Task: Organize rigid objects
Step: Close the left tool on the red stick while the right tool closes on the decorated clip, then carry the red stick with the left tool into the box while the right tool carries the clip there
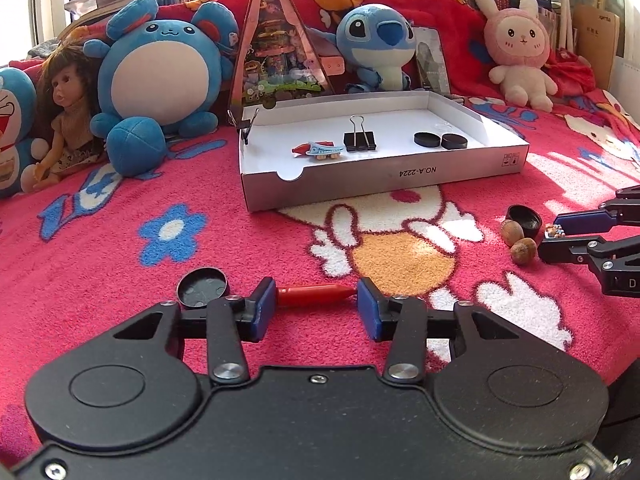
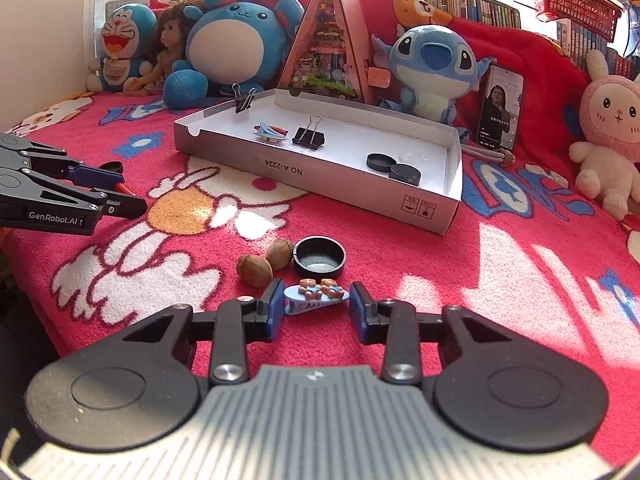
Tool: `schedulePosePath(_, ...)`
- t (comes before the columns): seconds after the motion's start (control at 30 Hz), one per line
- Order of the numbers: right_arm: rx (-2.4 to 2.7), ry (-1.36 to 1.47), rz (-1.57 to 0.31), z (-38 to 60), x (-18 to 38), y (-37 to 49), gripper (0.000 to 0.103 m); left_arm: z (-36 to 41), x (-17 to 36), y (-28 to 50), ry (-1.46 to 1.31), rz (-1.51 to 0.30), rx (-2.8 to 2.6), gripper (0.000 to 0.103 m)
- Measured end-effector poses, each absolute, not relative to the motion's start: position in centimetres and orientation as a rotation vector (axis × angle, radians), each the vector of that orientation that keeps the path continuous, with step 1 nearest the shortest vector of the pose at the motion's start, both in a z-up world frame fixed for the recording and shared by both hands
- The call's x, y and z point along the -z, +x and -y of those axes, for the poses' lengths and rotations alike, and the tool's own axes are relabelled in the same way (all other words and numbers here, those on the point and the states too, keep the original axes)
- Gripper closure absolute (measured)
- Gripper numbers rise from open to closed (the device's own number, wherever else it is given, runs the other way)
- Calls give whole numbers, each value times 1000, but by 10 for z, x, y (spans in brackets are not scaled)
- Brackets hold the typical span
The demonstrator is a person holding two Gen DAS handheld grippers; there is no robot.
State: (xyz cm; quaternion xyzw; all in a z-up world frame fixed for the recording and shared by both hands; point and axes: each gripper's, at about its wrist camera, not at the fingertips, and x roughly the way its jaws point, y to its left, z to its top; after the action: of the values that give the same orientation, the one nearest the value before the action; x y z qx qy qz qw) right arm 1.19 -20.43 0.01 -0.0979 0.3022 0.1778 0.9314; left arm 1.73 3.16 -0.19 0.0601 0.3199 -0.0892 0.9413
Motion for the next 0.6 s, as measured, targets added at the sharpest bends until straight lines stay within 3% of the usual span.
schedulePosePath(0.6,-204,-32,-605,224,-28,47,63,-27,-42,53,-7,-615,185,61)
